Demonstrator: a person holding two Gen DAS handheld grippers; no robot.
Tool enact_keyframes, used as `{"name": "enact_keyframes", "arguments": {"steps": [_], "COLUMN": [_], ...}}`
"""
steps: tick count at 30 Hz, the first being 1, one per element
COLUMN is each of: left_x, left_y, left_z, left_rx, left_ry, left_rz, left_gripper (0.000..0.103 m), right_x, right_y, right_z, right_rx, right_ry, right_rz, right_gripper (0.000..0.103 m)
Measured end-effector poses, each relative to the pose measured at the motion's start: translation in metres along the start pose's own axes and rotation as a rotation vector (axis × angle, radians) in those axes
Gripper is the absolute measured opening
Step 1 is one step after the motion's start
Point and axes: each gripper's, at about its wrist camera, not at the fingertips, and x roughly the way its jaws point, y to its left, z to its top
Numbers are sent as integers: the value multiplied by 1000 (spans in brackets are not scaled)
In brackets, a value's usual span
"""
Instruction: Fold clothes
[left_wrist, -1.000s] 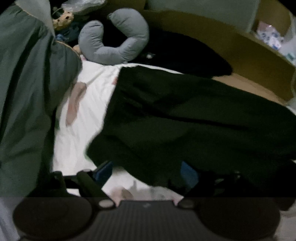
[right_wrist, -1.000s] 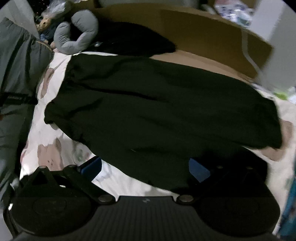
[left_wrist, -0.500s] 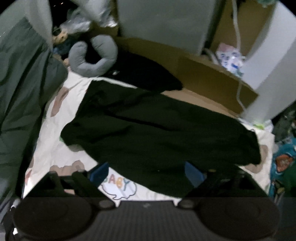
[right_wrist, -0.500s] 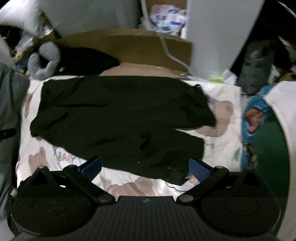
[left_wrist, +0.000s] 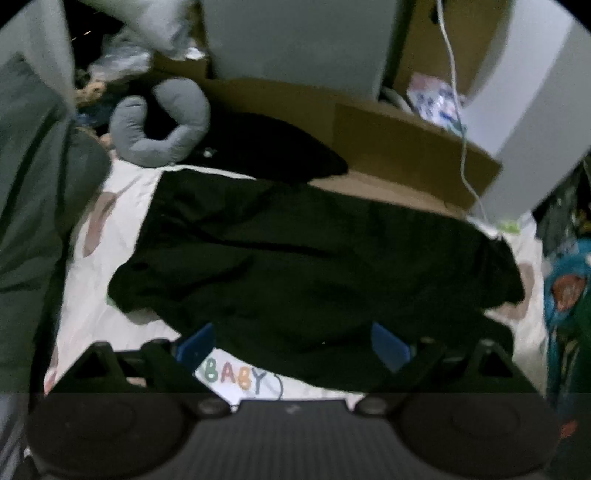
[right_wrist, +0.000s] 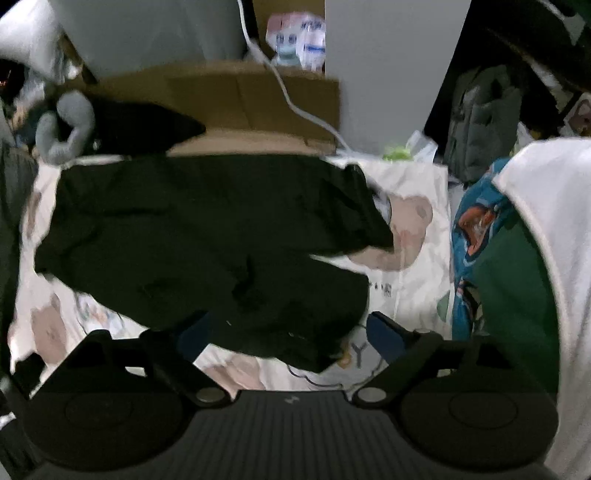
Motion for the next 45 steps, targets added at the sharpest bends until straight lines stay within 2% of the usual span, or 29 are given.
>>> {"name": "enact_keyframes", "arguments": {"steps": [3, 5, 9, 13, 16, 20, 24, 25, 26, 27, 28, 29, 32, 35, 40, 42, 45], "left_x": [27, 62, 119, 180, 218, 251, 257, 254, 250, 248, 247, 247, 252, 260, 268, 270, 277], "left_y": [-1, -7, -17, -18, -17, -16, -13, -13, -15, -16, -16, -16, -7, 6, 20, 26, 49], "left_z": [-15, -35, -67, -81, -82, -80, -83, -86, -91, -95, -98, -99, -114, -125, -132, -134, -131], "left_rx": [59, 146, 243, 282, 316, 358, 307, 310, 323, 342, 360, 375, 418, 383, 385, 396, 349], "left_ry": [-16, -30, -62, -104, -144, -201, -217, -212, -207, -205, -204, -203, -198, -190, -190, -197, -207], "left_rz": [-36, -70, -105, -138, -181, -181, -182, -183, -180, -173, -165, -157, -114, -79, -2, 33, 93], "left_gripper": [94, 94, 94, 94, 93, 93, 92, 92, 92, 93, 93, 93, 93, 93, 93, 93, 93], "right_x": [42, 73, 136, 200, 248, 295, 313, 318, 321, 325, 328, 331, 323, 286, 237, 229, 249], "right_y": [-24, -40, -66, -83, -85, -90, -76, -72, -68, -64, -62, -60, -59, -56, -63, -72, -83], "right_z": [-21, -37, -65, -94, -122, -146, -144, -143, -141, -140, -138, -136, -140, -153, -160, -166, -181], "right_rx": [-26, -61, -123, -128, -159, -137, -152, -163, -180, -197, -214, -244, -282, -382, -431, -447, -447], "right_ry": [26, 35, 33, 30, -11, -95, -140, -143, -137, -131, -123, -112, -116, -121, -122, -83, 24], "right_rz": [47, 82, 155, 223, 220, 226, 261, 270, 277, 284, 287, 290, 315, 309, 288, 261, 246], "right_gripper": [81, 77, 75, 75, 75, 72, 72, 65, 52, 44, 28, 23, 19, 19, 18, 18, 19]}}
